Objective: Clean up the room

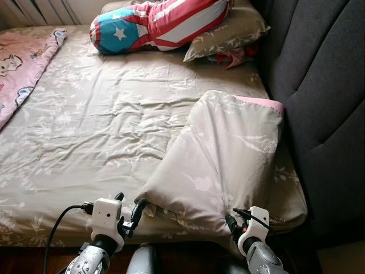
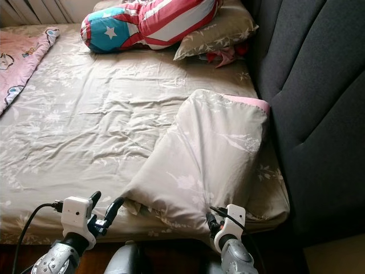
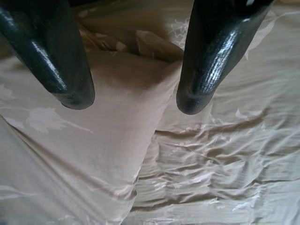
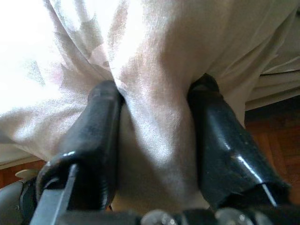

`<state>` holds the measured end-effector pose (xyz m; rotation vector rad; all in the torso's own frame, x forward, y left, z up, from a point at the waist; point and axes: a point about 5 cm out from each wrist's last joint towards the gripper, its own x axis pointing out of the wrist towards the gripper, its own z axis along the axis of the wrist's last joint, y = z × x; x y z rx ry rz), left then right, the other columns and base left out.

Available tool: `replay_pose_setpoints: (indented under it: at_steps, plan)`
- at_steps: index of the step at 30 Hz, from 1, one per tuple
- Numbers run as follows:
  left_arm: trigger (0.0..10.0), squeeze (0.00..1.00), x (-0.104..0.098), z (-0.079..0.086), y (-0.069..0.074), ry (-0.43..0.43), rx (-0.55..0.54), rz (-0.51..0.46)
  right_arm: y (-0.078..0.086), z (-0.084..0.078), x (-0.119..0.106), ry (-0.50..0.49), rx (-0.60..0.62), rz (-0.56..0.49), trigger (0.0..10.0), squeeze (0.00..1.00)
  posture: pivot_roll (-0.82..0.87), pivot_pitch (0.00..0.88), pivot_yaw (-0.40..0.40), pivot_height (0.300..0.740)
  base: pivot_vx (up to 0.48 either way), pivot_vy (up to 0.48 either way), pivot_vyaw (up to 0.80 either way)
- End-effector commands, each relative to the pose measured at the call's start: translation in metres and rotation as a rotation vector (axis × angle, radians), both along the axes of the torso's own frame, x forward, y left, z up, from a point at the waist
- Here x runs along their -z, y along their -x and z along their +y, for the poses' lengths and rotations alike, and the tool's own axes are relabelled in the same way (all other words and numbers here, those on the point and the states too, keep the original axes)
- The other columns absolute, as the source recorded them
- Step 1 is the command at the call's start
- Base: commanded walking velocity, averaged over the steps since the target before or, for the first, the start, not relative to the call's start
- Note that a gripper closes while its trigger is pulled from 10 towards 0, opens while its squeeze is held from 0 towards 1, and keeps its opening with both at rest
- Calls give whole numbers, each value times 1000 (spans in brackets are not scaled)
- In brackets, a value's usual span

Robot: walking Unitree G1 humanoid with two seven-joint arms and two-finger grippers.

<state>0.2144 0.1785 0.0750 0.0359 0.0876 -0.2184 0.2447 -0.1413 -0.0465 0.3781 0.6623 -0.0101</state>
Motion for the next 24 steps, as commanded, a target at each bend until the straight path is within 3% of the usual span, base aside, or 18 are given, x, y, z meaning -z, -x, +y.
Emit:
replay_pose_setpoints:
  at_steps: [1, 12, 20, 24]
  plan:
    - [10000, 0, 3, 0, 1, -3, -5, 19, 20, 9, 15, -18, -28, 101, 0, 0, 90, 214, 28, 665, 0, 0, 0]
    - [10000, 0, 6, -8, -17, -46, 37, -3, 17, 2, 14, 42, -15, 115, 0, 0, 73, 153, 32, 665, 0, 0, 0]
    - [10000, 0, 7, -5, -30, -52, 25, -16, 10, -19, 10, 108, 60, 112, 0, 0, 50, 97, 34, 665, 0, 0, 0]
    - [10000, 0, 9, -6, -37, -56, 22, -21, -5, -42, -3, 155, 151, 60, 0, 0, 39, 81, 34, 665, 0, 0, 0]
